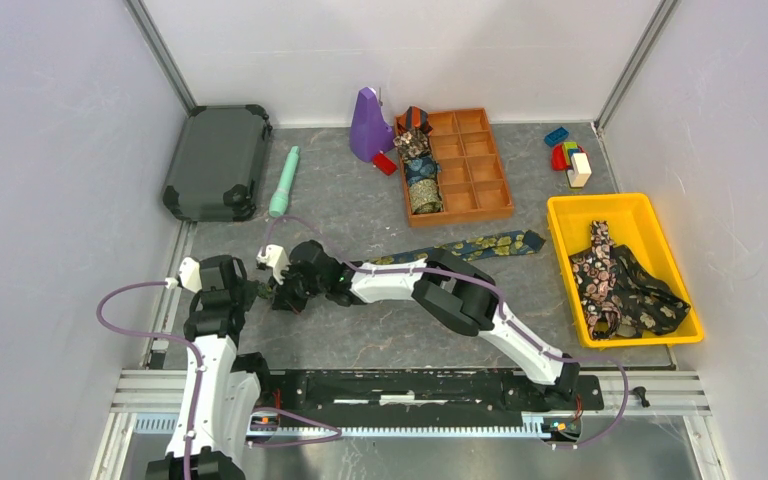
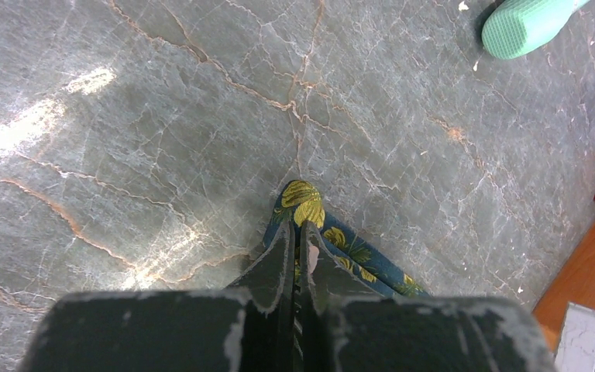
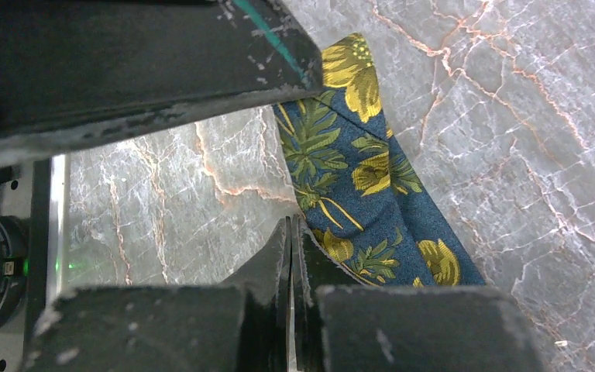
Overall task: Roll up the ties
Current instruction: Roll the tie at the center of the board.
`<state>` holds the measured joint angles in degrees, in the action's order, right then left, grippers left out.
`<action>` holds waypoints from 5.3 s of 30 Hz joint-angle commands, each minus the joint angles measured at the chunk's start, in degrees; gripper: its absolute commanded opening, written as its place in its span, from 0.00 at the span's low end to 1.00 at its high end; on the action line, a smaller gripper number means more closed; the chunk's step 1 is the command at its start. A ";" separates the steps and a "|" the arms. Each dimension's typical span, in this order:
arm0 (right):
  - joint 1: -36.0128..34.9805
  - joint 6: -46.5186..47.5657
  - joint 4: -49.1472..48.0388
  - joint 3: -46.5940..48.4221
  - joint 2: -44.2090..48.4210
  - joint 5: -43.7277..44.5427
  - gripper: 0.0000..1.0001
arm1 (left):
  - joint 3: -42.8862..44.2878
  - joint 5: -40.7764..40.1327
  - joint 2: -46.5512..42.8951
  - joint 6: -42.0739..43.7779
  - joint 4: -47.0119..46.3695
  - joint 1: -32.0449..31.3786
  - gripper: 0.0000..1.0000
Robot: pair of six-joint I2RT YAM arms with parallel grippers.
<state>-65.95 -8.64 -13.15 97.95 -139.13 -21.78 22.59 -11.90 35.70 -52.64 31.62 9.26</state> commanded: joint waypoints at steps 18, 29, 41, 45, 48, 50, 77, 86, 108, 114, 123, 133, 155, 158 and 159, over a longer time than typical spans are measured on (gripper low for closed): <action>1.97 0.37 -2.37 3.84 -1.61 -5.70 0.00 | 2.28 -1.16 -0.70 2.81 0.00 0.04 0.02; 2.72 1.40 -5.57 -12.35 13.50 -11.75 0.00 | 2.26 -1.61 -0.98 2.90 0.11 0.06 0.02; 5.92 -10.78 -9.16 -6.83 8.93 2.76 0.00 | 2.27 -1.09 -1.48 2.81 0.20 0.06 0.02; 5.92 -12.81 -7.95 -0.97 3.63 3.27 0.00 | 2.20 -0.92 -1.24 2.72 0.29 0.08 0.02; 5.93 -13.81 -6.90 2.12 0.72 2.92 0.00 | 2.28 -0.86 -1.18 2.63 0.27 0.07 0.02; 5.87 -14.34 -7.27 2.38 0.07 2.73 0.00 | 2.32 -0.99 -1.15 2.63 0.29 0.10 0.02; 3.75 -15.32 -10.52 -2.87 4.15 4.31 0.00 | 2.99 -0.94 -0.72 3.16 0.16 0.05 0.02; 3.63 -15.44 -8.27 3.01 -1.06 4.78 0.00 | 3.07 0.31 -1.71 2.46 1.14 0.06 0.02; 2.60 -11.13 -7.33 -1.89 5.73 9.10 0.00 | 4.63 -0.74 -1.67 2.54 2.57 0.06 0.02; 2.57 -10.29 -6.97 -9.40 11.68 9.44 0.00 | 4.44 -1.65 -1.31 2.72 2.25 0.03 0.02; 1.99 -12.35 -6.21 -6.73 7.77 6.17 0.00 | 3.87 -1.31 -1.83 2.46 1.87 0.02 0.02; 1.27 -13.68 -4.72 2.10 0.48 5.01 0.00 | 4.04 -1.01 -1.93 2.63 1.96 0.10 0.02; 2.06 -13.04 -4.99 3.74 -1.46 5.35 0.00 | 2.71 0.12 -0.95 2.45 0.19 0.00 0.02; 2.60 -13.01 -6.68 0.23 1.39 5.25 0.00 | 1.98 0.87 -0.29 2.26 -1.01 -0.03 0.02; 2.79 -13.48 -7.48 -0.95 2.12 4.91 0.00 | 1.85 1.19 0.15 2.20 -1.41 -0.02 0.02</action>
<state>-64.05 -21.89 -17.80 100.79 -142.17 -16.05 24.77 -11.77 35.11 -52.62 33.71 9.26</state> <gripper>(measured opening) 0.006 0.043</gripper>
